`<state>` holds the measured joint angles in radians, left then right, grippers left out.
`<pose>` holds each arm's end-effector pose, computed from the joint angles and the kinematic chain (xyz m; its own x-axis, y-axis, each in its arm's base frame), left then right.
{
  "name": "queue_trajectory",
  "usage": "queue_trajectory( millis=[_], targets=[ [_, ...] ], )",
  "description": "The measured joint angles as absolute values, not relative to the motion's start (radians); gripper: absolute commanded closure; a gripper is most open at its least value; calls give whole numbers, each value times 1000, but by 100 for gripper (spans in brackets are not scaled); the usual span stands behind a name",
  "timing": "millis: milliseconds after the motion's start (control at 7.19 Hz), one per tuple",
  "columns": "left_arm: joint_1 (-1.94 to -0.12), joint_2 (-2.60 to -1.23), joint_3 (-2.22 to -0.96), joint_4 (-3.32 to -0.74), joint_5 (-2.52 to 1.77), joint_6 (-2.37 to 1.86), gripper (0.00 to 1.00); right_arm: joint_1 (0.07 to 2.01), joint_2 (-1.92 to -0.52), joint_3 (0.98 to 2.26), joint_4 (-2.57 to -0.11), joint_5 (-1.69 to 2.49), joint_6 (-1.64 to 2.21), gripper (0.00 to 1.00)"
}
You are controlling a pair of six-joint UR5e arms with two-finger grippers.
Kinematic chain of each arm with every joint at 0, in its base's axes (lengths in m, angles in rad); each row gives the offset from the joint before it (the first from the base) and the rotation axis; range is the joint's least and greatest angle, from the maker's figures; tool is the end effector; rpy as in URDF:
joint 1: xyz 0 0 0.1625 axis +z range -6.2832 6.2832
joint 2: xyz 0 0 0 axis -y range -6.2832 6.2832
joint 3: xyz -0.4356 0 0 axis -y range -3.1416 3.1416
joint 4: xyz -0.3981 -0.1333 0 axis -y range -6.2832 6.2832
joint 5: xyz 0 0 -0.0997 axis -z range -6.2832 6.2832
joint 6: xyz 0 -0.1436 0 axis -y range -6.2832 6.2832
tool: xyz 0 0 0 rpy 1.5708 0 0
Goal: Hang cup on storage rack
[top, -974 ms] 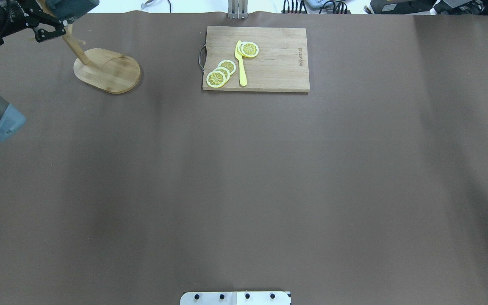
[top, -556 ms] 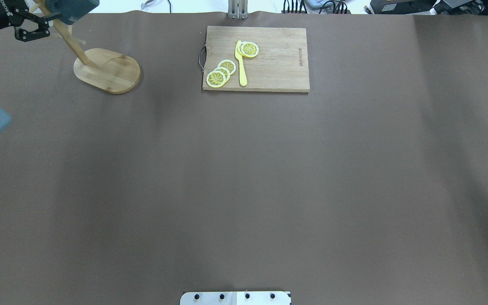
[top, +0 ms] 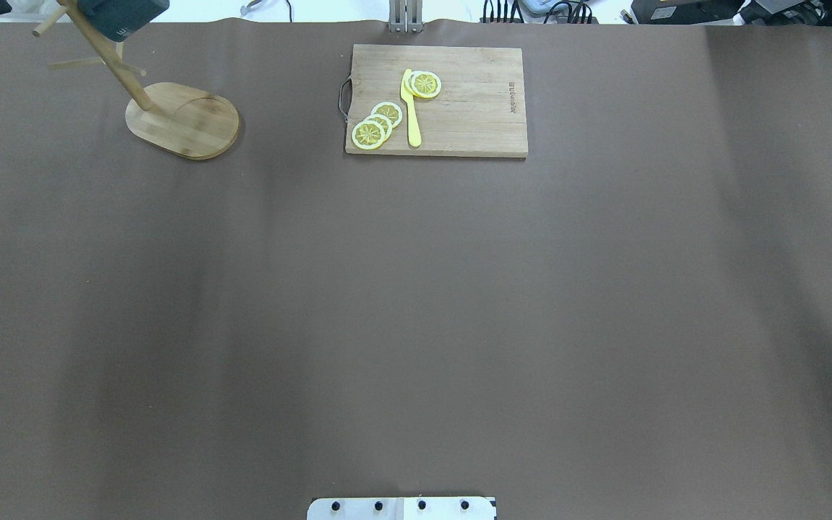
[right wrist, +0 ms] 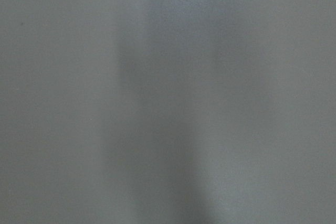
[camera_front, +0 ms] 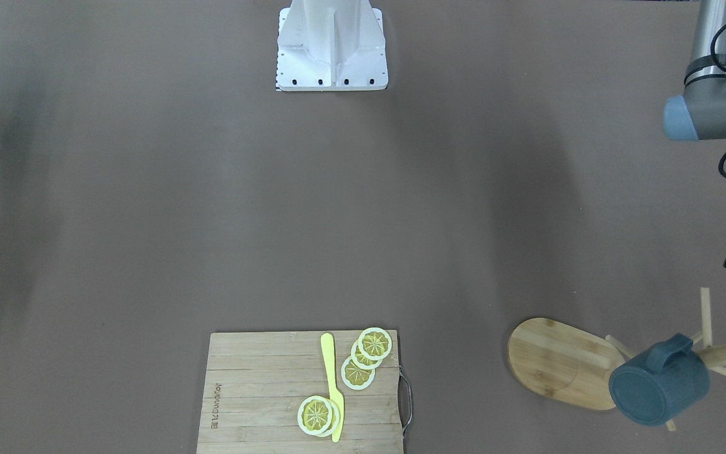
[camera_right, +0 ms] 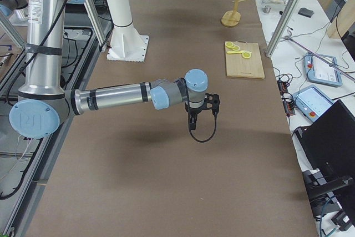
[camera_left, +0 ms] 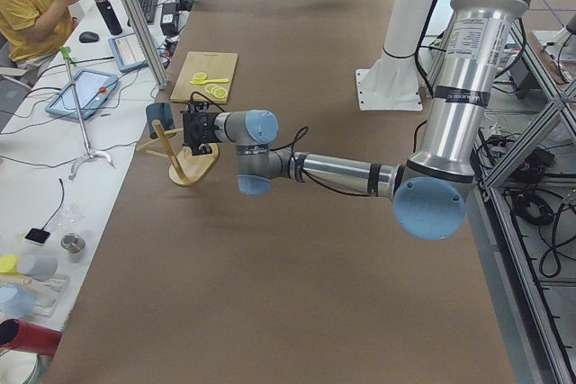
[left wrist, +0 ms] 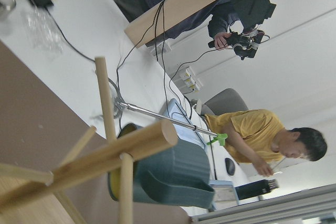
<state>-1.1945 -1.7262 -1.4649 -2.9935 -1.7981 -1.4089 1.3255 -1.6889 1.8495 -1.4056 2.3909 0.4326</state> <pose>0.1318 -0.6082 0.4877 0.1685 0.0010 -0.9857 0.8071 0.5739 0.1385 -0.0861 -0.4603 0.5923 0.6456 0.0288 0.7631 -0.0447 0.9990 0.0002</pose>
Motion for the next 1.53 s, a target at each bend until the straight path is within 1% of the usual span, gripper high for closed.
queue_trajectory(
  millis=[278,695,1113,1530],
  targets=[
    [-1300,-1682,-1461,-2921,-1914,-1097,2,1332,-1690,1855,-1406,2393,432,0],
    [-1424,-1653,-1466,-2669,-2075,-617,2,1345,-1692,1855,-1407,2391,423,0],
    [-1533,-1652,-1467,-2421,-2310,-404,2,1372,-1695,1851,-1407,2379,392,0],
    [-1541,-1625,-1485,-2166,-2396,-303,2,1425,-1709,1834,-1418,2364,294,0]
  ],
)
